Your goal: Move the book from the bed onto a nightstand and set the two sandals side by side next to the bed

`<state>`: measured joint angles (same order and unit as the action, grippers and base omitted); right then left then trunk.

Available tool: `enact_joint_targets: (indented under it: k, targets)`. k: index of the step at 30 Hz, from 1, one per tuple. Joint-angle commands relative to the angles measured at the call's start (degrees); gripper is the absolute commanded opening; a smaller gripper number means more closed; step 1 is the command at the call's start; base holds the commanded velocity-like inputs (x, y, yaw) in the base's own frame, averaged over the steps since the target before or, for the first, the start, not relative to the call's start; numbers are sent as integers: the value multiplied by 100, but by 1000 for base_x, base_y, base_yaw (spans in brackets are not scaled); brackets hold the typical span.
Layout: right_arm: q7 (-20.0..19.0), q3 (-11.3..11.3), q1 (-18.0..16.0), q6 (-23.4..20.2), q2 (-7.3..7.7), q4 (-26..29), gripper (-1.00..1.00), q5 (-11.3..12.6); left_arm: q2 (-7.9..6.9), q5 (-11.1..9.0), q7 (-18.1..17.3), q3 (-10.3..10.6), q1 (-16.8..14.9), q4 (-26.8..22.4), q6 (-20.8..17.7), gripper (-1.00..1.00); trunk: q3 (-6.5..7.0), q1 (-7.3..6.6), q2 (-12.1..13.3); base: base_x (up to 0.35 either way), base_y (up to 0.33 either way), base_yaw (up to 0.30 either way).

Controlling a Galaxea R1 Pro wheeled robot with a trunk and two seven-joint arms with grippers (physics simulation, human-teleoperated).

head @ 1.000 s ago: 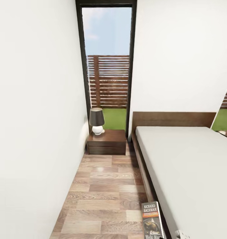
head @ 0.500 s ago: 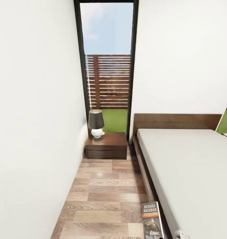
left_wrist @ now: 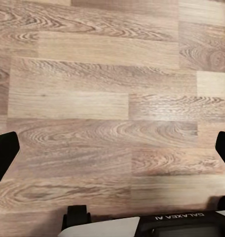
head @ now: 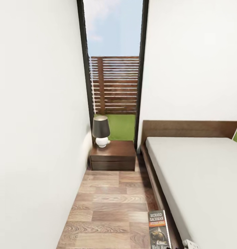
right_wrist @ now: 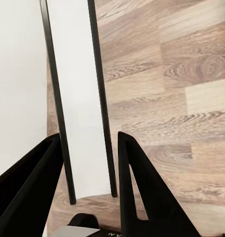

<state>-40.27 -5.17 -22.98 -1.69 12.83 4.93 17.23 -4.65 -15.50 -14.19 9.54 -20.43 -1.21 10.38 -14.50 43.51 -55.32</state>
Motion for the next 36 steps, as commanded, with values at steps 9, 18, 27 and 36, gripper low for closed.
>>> enact_joint_targets:
  k: [9,18,27,36]
  targets:
    - [-25,-68,-5,-20,0,-1,-100,0,-1,-59,-22,48,-5,7,18,100,-7,4,-4,328,91,0]
    - [-25,-66,-5,-17,0,-1,-100,0,37,-44,-15,38,-5,-21,12,100,-7,4,-4,329,55,0]
    - [-25,-66,-5,-24,0,-1,-100,0,60,-33,2,22,-5,-810,-25,100,-7,4,-4,333,2,0]
    - [-25,-70,-5,-24,0,-1,-100,1,48,-54,1,11,-5,-1095,-29,100,-7,4,-4,333,0,0]
